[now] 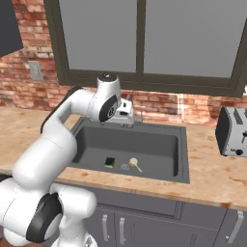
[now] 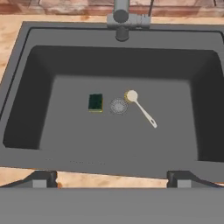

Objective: Pick up the dish brush and sponge from the sink, and place them back in the cabinet, and close the cabinet doors.

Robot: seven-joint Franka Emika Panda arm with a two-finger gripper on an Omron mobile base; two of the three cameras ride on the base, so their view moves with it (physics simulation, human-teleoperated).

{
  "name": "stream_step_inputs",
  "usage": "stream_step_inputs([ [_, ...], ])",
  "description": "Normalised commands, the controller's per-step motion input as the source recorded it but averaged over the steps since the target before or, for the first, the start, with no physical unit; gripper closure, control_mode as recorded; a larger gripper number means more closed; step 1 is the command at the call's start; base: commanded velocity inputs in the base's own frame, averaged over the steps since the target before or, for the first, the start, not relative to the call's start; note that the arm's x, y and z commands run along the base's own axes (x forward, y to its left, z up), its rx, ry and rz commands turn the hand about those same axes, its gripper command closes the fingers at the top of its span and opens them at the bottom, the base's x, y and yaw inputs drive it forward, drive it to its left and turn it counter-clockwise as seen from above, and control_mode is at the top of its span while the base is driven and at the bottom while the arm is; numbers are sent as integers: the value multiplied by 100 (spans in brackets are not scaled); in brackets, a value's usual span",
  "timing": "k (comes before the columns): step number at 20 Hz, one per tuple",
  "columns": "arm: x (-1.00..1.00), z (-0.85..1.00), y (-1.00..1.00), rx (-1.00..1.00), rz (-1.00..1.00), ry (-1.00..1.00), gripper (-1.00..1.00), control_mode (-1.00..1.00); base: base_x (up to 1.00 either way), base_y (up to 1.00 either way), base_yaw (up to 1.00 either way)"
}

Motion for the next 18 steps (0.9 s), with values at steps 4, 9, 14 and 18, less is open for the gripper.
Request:
stream_step_inputs([
  [4, 32, -29, -19, 0, 0, 0, -100, -100, 0, 0, 0],
  [9, 34, -31, -17, 0, 0, 0, -100, -100, 0, 0, 0],
  [14, 33, -31, -15, 0, 0, 0, -100, -100, 0, 0, 0],
  [18, 28, -29, -14, 0, 0, 0, -100, -100, 0, 0, 0],
])
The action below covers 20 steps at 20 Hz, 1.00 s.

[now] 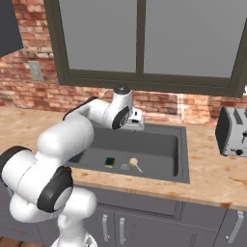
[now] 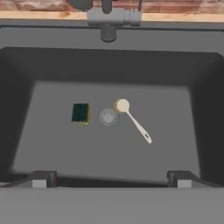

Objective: Pick up the dish brush and sponge from the sink, and place them back in the cabinet, and close the cabinet doors.

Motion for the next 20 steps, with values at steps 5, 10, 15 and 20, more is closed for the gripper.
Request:
stream_step_inputs([
  [5, 11, -27, -13, 0, 0, 0, -100, -100, 0, 0, 0],
  [10, 4, -29, -13, 0, 0, 0, -100, -100, 0, 0, 0],
  [15, 4, -32, -10, 0, 0, 0, -100, -100, 0, 0, 0],
  [20, 7, -30, -7, 0, 0, 0, -100, -100, 0, 0, 0],
])
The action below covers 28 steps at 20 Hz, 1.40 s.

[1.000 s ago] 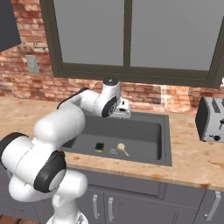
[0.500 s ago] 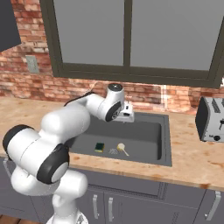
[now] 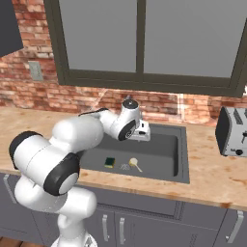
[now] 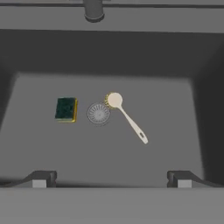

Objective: Pick up the dish brush and sponge from the sink, and place them back in the cabinet, and close the cabinet doors.

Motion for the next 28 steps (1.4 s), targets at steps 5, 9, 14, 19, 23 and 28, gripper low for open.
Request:
stream_step_inputs([
  [5, 9, -32, -8, 0, 0, 0, -100, -100, 0, 0, 0],
  [9, 14, -28, -7, 0, 0, 0, -100, -100, 0, 0, 0],
  [14, 16, -27, -5, 0, 0, 0, -100, -100, 0, 0, 0],
  [19, 15, -24, -7, 0, 0, 0, -100, -100, 0, 0, 0],
  [23, 15, -19, -9, 0, 0, 0, -100, -100, 0, 0, 0],
  [28, 12, -12, -1, 0, 0, 0, -100, -100, 0, 0, 0],
])
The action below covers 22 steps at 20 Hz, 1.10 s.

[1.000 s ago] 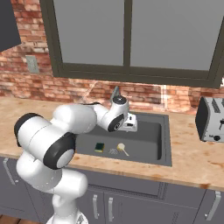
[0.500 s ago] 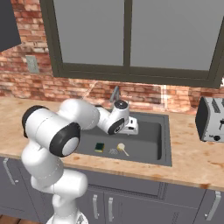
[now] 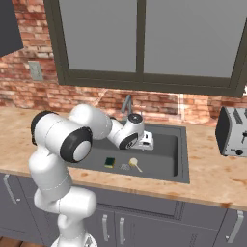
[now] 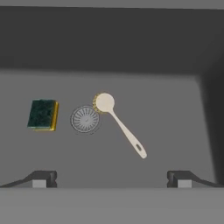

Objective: Pick up the dish brush and sponge from the sink, and place them back in the cabinet, and close the cabinet doors.

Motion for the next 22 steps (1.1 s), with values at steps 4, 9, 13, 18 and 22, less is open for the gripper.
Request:
stream_step_inputs([
  [4, 8, -16, 0, 0, 0, 0, -100, -100, 0, 0, 0],
  [9, 1, -22, 0, 0, 0, 0, -100, -100, 0, 0, 0],
  [13, 0, -26, 0, 0, 0, 0, -100, -100, 0, 0, 0],
  [18, 5, -20, 0, 0, 0, 0, -100, -100, 0, 0, 0],
  [22, 9, -20, 0, 0, 0, 0, -100, -100, 0, 0, 0],
])
